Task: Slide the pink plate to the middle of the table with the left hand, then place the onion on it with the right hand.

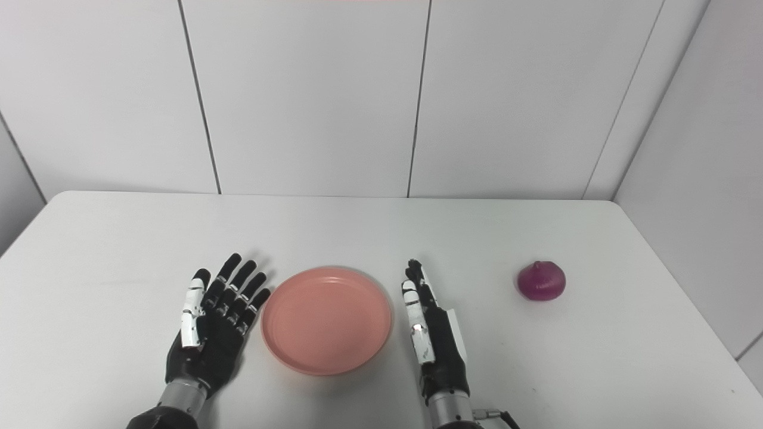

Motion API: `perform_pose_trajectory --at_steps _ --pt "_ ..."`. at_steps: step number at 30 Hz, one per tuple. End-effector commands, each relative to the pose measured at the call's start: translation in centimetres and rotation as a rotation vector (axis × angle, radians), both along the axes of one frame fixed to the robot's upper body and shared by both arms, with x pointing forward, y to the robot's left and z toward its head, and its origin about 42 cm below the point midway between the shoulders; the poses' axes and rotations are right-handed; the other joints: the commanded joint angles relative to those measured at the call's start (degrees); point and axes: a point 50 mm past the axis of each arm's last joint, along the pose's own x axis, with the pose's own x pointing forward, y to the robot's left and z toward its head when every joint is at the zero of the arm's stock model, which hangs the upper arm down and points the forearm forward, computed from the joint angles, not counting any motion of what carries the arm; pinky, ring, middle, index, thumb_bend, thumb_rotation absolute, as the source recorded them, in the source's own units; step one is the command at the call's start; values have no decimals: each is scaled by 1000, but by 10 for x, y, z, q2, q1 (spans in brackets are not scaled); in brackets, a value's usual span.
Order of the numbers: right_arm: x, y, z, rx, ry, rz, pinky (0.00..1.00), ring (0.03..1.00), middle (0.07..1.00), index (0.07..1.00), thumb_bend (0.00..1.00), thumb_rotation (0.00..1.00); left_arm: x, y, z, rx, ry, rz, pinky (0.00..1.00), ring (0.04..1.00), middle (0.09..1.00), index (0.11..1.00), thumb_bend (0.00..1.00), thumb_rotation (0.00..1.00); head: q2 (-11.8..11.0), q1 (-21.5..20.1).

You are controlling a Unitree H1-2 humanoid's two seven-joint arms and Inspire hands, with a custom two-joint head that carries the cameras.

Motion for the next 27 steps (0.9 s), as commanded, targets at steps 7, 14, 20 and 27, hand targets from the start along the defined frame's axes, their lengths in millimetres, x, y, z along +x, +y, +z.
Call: perform_pose_trajectory --at_steps 7,14,20,27 --pt "14 -16 46 -176 -169 -28 891 911 926 921 412 967 3 5 1 12 -28 8 953 940 946 935 413 1000 0 -12" --pt "17 -37 76 -404 -229 -103 829 895 905 891 502 878 3 9 -4 2 -33 10 952 942 948 933 412 1000 -2 -27" --pt "17 -56 103 -525 -292 -130 820 884 902 898 535 788 4 9 -5 6 -21 23 933 927 934 924 414 1000 -3 -33" --pt "19 -78 127 -658 -335 -185 744 825 847 843 688 596 5 12 -7 -5 -13 25 942 930 936 926 411 1000 -3 -50"
